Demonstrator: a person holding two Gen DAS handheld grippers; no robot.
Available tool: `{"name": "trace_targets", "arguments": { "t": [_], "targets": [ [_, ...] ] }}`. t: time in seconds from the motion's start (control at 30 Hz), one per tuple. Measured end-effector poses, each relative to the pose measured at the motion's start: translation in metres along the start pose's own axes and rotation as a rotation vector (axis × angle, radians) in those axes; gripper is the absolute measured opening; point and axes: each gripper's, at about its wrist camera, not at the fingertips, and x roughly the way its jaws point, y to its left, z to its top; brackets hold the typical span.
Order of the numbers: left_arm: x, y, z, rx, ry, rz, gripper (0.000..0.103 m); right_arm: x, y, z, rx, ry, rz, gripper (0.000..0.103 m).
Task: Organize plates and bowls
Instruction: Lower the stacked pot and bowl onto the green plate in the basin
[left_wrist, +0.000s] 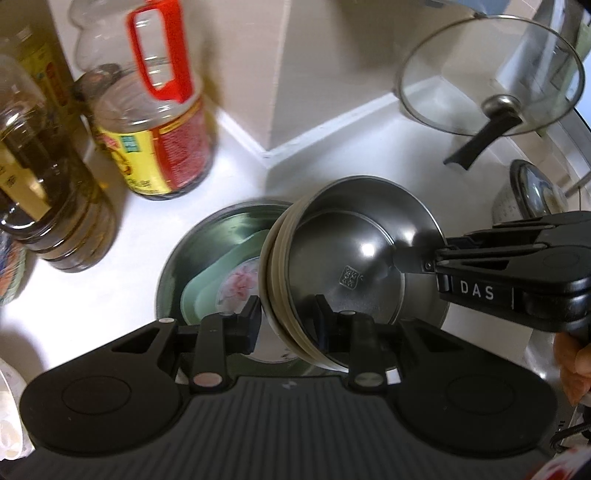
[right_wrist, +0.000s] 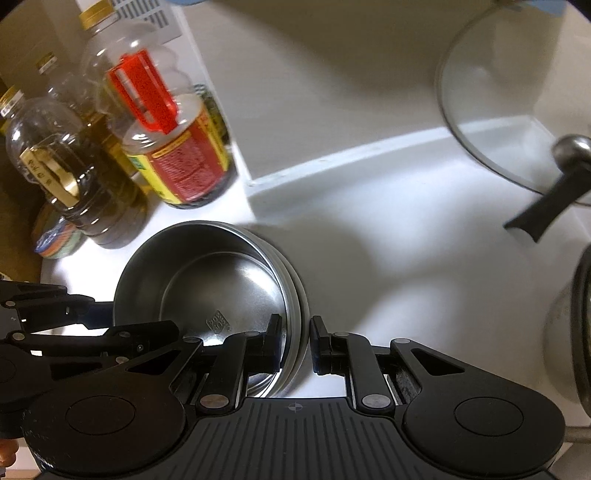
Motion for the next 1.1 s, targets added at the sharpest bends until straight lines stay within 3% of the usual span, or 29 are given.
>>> {"name": "trace_targets", "arguments": {
  "t": [0.33,1.1],
  "targets": [
    [0.001,0.024,-0.001,-0.038,0.005,0.014,0.026,0.014,0.020,0.009,-0.041,0.019,0.015,0.016],
    [0.025,0.040,-0.008,-0.076,0.054,0.015,0.026,0.044,0.029,0.011,-0.067,0.080,0.015,0.016]
  ]
}}
